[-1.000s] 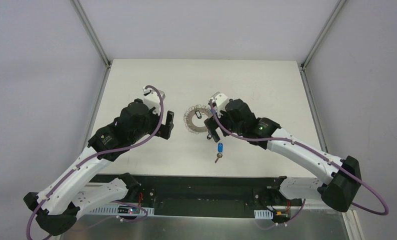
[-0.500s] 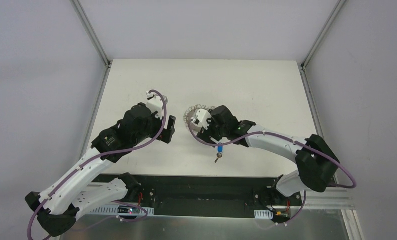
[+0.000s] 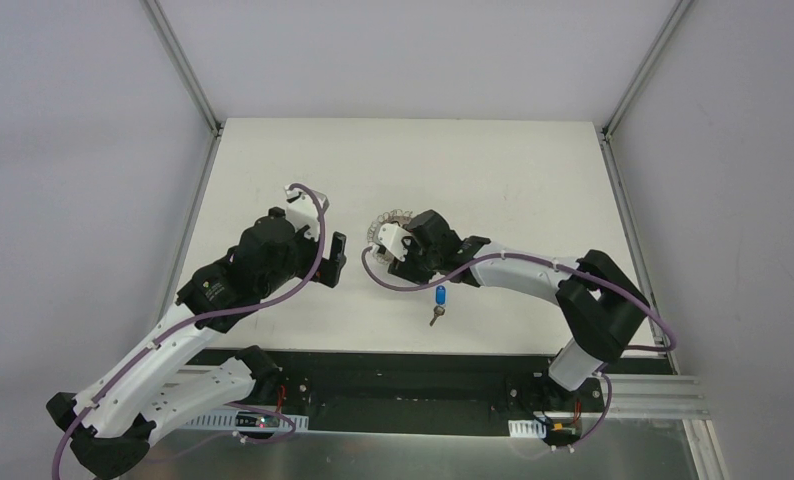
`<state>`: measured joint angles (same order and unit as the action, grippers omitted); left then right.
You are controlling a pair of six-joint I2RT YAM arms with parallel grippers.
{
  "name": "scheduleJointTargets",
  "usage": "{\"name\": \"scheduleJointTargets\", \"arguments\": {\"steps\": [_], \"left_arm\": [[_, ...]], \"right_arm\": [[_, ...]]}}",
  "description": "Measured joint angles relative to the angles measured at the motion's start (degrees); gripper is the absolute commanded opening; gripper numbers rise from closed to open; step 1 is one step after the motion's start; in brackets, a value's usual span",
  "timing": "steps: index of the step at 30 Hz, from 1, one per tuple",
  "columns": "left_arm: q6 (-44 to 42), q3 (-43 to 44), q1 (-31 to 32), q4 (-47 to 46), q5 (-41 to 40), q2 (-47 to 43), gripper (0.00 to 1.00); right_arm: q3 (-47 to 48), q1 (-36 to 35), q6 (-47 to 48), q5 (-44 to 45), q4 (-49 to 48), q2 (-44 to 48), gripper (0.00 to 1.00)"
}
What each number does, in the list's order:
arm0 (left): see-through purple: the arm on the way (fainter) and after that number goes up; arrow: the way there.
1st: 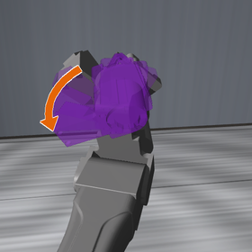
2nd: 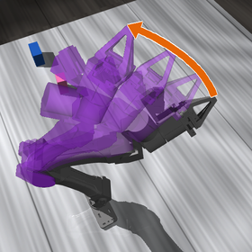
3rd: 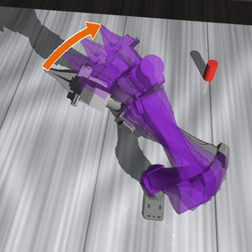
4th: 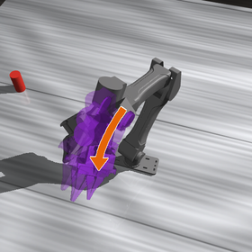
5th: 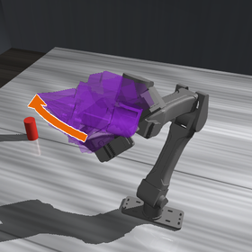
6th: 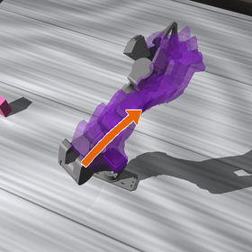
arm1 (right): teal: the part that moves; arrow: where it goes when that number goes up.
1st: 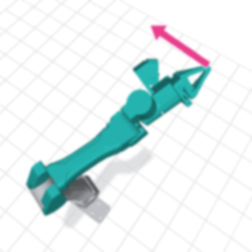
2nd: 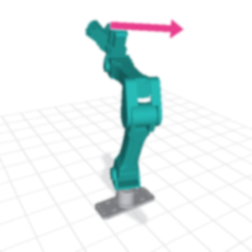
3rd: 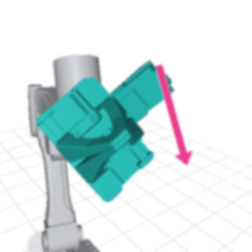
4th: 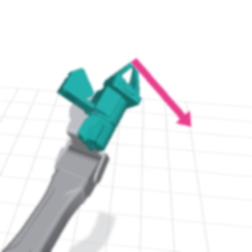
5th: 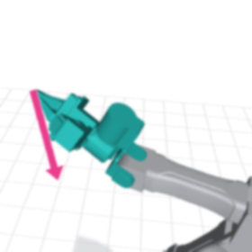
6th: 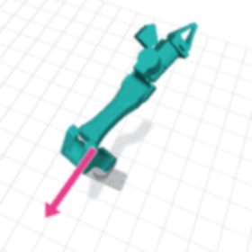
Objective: Put the keys on the keyring
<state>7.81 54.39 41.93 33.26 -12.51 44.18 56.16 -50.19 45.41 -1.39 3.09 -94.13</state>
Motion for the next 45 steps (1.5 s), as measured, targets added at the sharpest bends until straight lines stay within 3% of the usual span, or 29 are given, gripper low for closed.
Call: {"name": "scheduleJointTargets", "arguments": {"steps": [25, 31, 36, 45], "left_arm": [[-1.05, -0.92, 0.00, -1.14, -0.22, -0.46, 1.00], [-1.05, -0.92, 0.00, -1.22, -0.24, -0.46, 1.00], [-1.07, -0.92, 0.00, -1.22, -0.68, -0.46, 1.00], [-1.25, -0.94, 0.00, -1.27, -1.40, -0.59, 1.00]], "right_arm": [[1.79, 2.01, 2.69, 2.60, -1.46, -6.36, 0.43], [2.36, 2.25, 2.93, 2.64, -1.62, -7.98, 0.29], [3.21, 2.51, 3.19, 2.56, -1.73, -8.72, 0.00], [3.74, 2.99, 2.75, 0.72, -1.05, -8.48, 0.00]]}}
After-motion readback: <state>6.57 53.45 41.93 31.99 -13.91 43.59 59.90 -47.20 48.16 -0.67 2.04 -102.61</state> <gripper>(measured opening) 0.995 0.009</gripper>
